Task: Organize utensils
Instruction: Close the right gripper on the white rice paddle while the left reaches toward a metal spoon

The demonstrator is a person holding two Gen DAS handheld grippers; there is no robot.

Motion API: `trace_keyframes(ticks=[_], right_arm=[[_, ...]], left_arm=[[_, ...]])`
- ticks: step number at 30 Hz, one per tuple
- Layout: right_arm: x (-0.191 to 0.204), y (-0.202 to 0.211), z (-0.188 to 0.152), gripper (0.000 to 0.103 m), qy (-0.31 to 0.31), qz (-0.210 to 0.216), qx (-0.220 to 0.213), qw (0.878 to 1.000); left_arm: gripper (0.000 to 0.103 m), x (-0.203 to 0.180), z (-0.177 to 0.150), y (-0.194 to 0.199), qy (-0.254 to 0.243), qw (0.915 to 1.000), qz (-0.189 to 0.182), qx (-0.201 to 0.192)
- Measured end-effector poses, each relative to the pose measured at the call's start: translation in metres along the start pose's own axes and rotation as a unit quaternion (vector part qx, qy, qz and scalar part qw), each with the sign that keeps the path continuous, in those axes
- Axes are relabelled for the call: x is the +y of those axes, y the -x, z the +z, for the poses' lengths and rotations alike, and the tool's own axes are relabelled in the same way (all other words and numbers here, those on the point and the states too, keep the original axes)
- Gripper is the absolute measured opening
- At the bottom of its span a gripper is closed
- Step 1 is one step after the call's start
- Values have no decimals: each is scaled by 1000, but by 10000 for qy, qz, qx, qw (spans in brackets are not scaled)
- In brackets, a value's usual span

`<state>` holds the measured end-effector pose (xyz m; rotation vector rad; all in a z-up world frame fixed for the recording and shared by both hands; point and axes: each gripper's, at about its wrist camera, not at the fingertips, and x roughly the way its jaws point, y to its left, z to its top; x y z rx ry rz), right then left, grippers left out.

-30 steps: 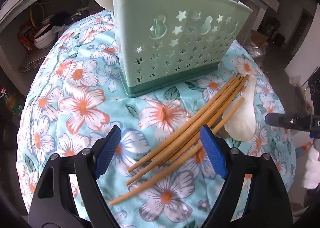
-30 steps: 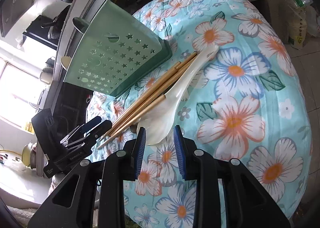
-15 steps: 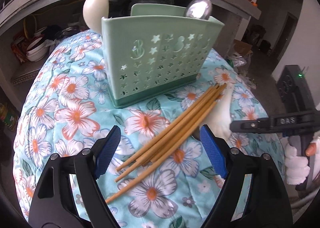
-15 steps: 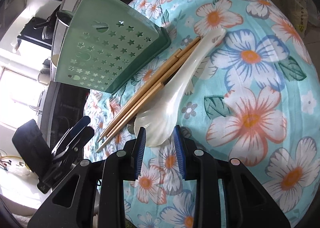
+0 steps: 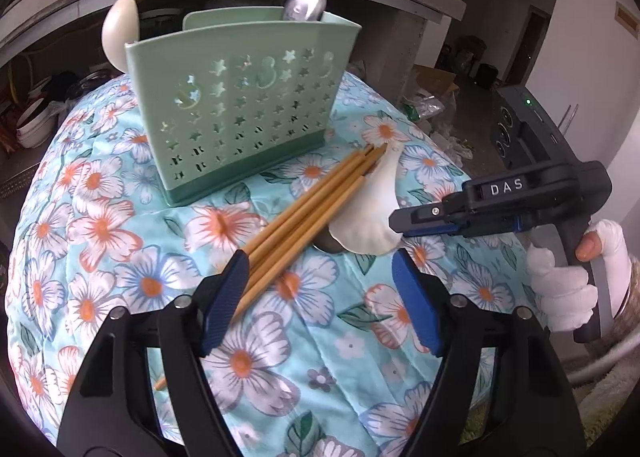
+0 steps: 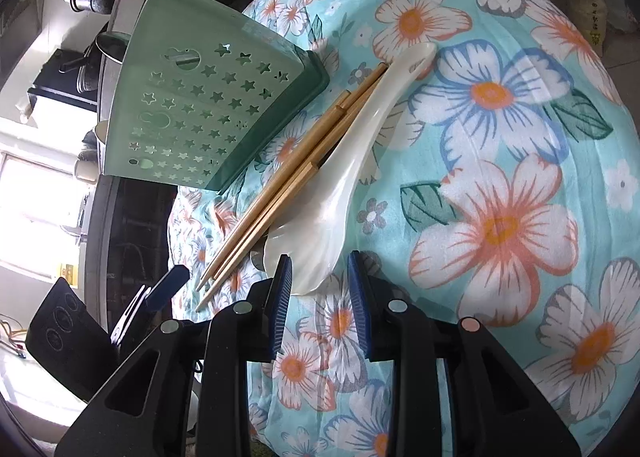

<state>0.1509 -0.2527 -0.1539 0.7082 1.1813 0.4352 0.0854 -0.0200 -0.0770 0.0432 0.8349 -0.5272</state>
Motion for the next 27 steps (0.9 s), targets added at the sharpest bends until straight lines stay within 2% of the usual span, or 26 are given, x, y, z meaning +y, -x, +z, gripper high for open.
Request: trace_keyframes(ticks=[7, 9, 14, 20, 22, 24, 27], right_arm=[[0, 2, -2, 29, 41, -24, 23, 10000], [0, 1, -2, 29, -15, 26, 31, 10000], [-9, 0, 2, 29, -210, 261, 53, 9994], [-15, -4, 8, 28, -367, 442, 63, 9983], [-15, -5, 10, 24, -392, 431, 61, 9983], [-15, -7, 10, 14, -449, 420, 53, 9981], [-20, -8, 10, 5, -570, 449, 59, 9973]], left_arm=[[50, -2, -1, -8, 38, 9996, -244, 101], [41, -2, -1, -13, 63, 9993, -321, 166], [29, 1, -1, -26, 225, 9982, -465, 303], [21, 10, -1, -35, 454, 9965, -567, 414], [21, 13, -2, -38, 501, 9961, -571, 457], [21, 16, -2, -41, 563, 9954, -573, 514], [21, 20, -1, -45, 674, 9944, -590, 554]])
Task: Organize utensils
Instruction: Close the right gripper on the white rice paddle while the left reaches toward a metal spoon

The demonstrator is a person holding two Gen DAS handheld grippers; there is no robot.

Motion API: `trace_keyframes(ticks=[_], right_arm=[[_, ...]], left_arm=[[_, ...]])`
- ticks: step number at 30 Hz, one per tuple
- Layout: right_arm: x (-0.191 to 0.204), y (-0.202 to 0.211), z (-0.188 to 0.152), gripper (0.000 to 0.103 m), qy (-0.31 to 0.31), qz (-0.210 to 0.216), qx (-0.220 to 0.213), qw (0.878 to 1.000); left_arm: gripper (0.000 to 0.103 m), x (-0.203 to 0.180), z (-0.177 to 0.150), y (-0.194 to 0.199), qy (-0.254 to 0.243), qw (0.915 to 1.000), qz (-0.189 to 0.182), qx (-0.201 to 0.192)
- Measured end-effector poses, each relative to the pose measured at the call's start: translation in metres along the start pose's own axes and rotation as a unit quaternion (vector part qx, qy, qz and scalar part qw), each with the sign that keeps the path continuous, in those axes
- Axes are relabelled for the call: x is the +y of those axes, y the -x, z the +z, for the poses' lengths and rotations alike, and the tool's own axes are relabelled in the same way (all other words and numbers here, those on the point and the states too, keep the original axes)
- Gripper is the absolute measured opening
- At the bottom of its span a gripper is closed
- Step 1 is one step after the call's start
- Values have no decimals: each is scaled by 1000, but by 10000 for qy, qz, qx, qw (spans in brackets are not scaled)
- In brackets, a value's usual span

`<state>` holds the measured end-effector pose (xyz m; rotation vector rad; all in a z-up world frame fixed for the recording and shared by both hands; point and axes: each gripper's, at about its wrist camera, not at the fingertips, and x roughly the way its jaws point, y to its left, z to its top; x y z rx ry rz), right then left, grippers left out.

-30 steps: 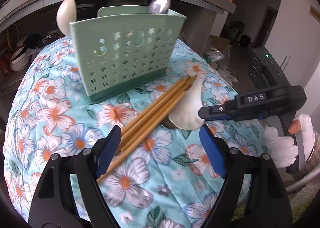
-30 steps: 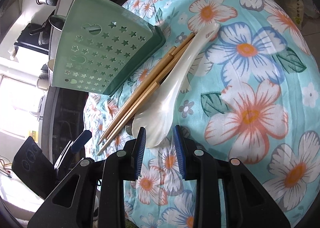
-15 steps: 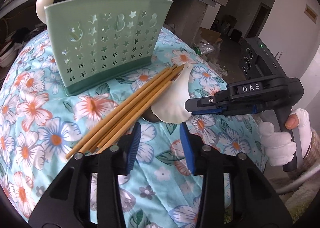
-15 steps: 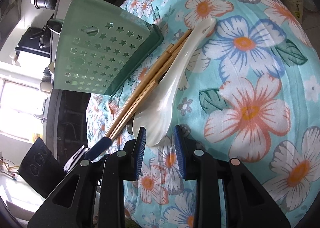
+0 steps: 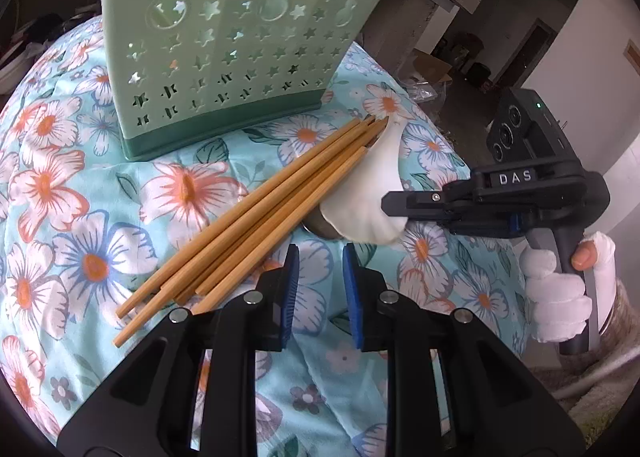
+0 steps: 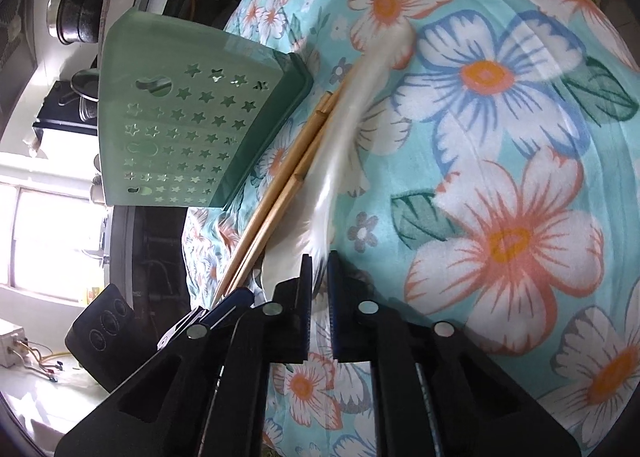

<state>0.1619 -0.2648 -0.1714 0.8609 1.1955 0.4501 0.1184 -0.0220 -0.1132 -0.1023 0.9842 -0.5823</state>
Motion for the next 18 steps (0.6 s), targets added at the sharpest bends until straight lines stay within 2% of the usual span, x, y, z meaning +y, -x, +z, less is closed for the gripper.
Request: trace_keyframes(ticks=[8, 11, 15, 18], right_arm=[[-16, 27, -10, 4, -72, -2, -202, 9998], [-26, 39, -18, 3, -161, 59, -165, 9997], [-32, 41, -33, 3, -197, 99, -13, 9998], [-33, 36, -43, 3, -203, 166, 104, 9996]], left_arm=[[21, 19, 12, -3, 446, 9990, 47, -94], [21, 23, 14, -3, 655, 9978, -67, -85], [21, 21, 12, -7, 954, 9948, -343, 99], [21, 19, 11, -16, 1211, 9917, -341, 249]])
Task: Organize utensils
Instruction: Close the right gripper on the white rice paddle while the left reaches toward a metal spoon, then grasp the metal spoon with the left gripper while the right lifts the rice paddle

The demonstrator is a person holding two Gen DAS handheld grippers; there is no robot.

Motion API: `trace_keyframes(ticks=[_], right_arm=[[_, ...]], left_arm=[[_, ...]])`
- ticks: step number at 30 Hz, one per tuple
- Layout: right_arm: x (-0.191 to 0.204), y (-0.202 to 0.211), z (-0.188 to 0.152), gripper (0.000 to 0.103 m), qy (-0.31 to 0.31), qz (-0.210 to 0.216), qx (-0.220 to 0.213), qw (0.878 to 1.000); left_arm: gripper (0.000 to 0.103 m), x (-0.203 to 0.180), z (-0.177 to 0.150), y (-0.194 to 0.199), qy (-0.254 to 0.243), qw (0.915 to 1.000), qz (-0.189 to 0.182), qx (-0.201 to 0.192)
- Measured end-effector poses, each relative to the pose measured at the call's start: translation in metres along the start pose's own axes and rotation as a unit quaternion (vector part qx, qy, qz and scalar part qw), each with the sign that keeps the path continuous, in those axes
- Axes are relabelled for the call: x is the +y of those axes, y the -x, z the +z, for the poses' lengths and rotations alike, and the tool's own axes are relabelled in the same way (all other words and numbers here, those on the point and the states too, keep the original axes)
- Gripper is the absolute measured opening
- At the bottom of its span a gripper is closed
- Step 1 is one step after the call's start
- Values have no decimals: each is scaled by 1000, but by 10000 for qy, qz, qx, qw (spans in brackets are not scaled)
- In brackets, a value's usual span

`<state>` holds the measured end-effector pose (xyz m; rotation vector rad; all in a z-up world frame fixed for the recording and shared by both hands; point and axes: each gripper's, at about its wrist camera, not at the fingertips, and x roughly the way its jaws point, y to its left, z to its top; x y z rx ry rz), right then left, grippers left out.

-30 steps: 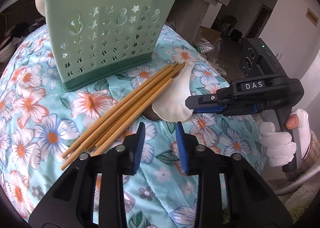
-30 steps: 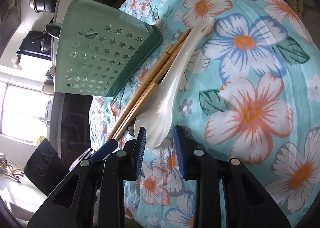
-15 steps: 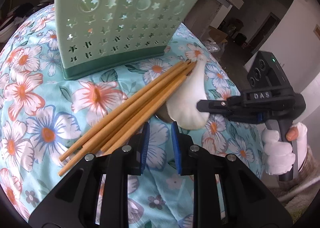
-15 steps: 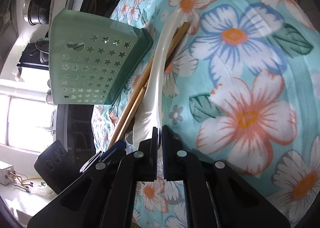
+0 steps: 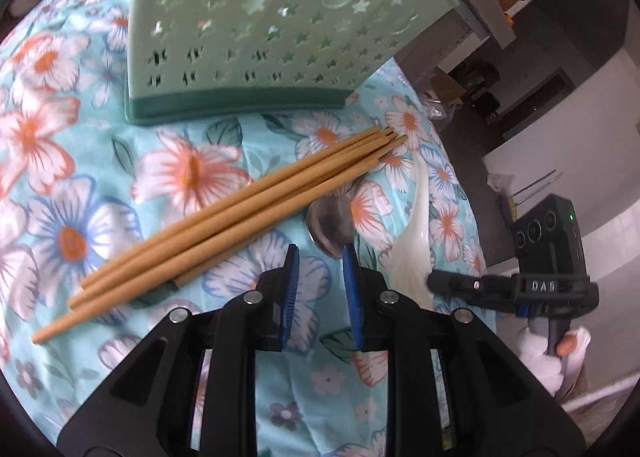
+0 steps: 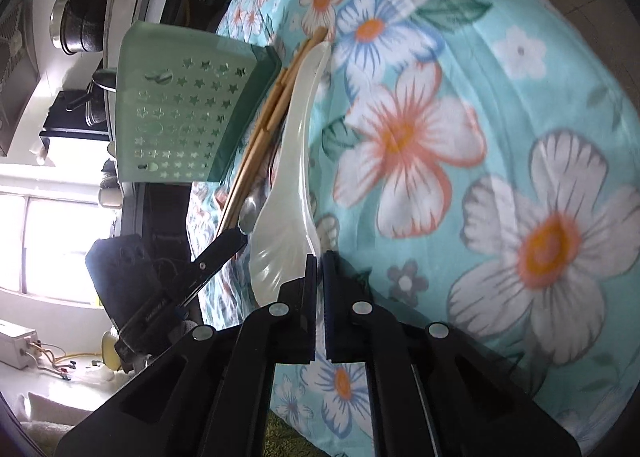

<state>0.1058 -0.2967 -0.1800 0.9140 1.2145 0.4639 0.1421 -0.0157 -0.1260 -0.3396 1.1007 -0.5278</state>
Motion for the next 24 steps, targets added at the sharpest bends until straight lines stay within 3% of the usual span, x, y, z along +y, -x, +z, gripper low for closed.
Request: trace_keyframes(ticks=[8, 9, 11, 15, 24], right_arm=[[-3, -1, -10, 3, 78, 121, -15, 9999], [-3, -1, -11, 3, 95, 120, -20, 9999], [-3, 1, -15, 3, 144, 91, -29, 9999], [-1, 3, -21, 3, 233, -3, -3, 9997], [9, 13, -29, 3, 505, -414, 33, 9979]], left_arm=[[20, 8, 8, -18, 898, 9956, -258, 39], [15, 7, 9, -19, 935, 9953, -236, 13], [7, 3, 10, -22, 907, 9958, -83, 7], [2, -7, 7, -19, 747, 9972, 3, 8], [1, 5, -12, 25, 655, 9965, 303, 432]])
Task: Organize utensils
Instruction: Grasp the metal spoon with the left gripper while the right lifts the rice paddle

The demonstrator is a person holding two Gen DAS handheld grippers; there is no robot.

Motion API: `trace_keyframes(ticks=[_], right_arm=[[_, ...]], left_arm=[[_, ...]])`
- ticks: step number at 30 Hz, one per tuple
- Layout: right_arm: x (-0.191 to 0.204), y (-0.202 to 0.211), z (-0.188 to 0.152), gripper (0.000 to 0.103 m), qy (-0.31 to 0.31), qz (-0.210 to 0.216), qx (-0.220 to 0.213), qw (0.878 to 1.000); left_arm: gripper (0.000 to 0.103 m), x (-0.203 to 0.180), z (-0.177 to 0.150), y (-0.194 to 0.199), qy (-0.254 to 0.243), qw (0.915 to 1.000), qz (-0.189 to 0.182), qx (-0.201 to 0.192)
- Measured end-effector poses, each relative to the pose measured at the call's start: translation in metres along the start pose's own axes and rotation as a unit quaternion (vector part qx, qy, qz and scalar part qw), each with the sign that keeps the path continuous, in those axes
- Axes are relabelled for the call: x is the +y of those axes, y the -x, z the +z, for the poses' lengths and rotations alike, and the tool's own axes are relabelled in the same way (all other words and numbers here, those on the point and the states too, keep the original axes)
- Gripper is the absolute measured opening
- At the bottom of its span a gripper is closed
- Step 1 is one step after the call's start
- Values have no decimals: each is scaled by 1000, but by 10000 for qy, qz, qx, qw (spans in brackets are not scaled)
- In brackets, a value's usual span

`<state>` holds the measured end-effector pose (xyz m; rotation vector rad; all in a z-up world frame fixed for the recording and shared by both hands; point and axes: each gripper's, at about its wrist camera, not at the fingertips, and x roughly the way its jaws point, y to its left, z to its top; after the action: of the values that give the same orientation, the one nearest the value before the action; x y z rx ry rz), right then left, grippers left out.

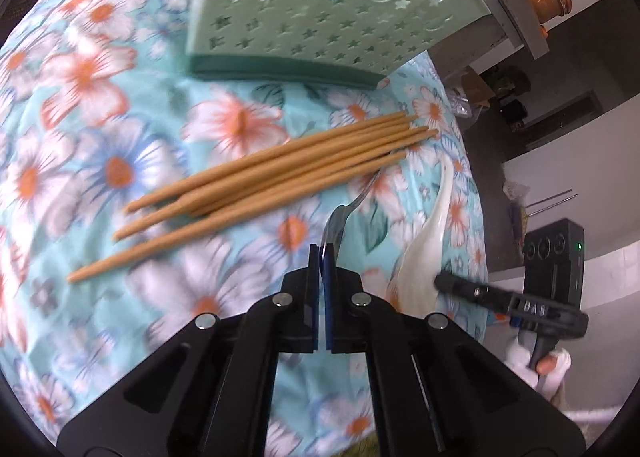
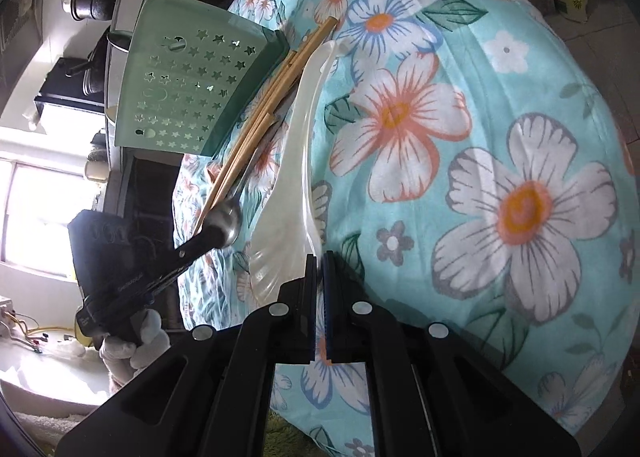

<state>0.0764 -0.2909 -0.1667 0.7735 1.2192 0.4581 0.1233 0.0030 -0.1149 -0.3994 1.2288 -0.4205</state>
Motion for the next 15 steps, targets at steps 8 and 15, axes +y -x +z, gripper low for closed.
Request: trace_keyframes(ticks=[8, 15], right_arm=[[27, 0, -5, 7, 651, -628, -25, 9959], [73, 14, -21, 29, 2297, -1834, -445, 9548]], left_arm=[[3, 37, -28, 23, 154, 9998, -117, 85], [15, 53, -36, 24, 457, 9978, -481, 6]])
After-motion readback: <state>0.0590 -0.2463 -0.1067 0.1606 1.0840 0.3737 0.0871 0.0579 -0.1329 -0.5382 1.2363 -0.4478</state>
